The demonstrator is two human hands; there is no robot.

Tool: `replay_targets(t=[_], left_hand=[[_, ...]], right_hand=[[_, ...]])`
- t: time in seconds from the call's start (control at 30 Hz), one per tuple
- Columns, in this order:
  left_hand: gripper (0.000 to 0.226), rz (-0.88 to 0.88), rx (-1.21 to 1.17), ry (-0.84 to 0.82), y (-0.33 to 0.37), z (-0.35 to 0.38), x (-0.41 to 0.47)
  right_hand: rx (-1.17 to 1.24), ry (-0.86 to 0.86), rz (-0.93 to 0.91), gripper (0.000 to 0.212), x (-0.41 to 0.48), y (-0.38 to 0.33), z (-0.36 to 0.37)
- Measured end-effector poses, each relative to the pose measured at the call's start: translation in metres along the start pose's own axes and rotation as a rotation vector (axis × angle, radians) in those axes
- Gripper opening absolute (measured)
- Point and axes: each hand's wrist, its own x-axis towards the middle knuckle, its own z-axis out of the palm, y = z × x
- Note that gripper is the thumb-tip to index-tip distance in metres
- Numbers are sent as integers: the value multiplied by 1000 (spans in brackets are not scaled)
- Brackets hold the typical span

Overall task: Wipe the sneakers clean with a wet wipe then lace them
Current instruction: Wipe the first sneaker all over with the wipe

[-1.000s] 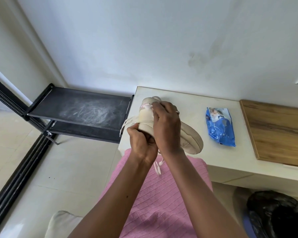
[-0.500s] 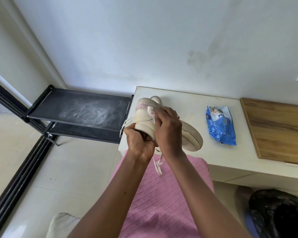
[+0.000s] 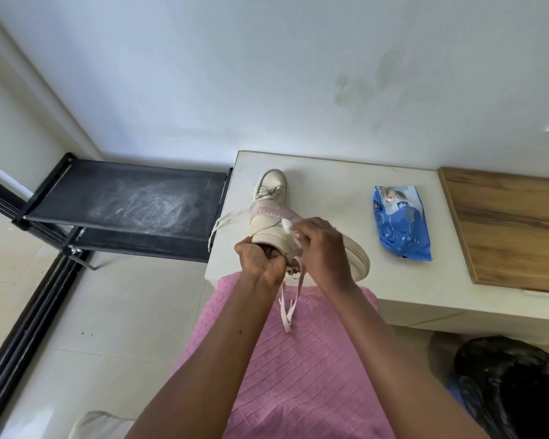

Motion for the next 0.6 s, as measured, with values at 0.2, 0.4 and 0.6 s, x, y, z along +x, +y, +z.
replay_targets(t=[0.2,0.4,0.6], left_hand=[[35,29,-4,23,-9,5,-2],[36,-46,-138,-56,-2,9,-13],[24,-122,-277,-126,6,8,-18]], right_hand=[[-3,108,113,21,4,11,3],[-14,184,-220,28,-20,-10,-15],[-33,393,-35,27,-7,-25,-22]])
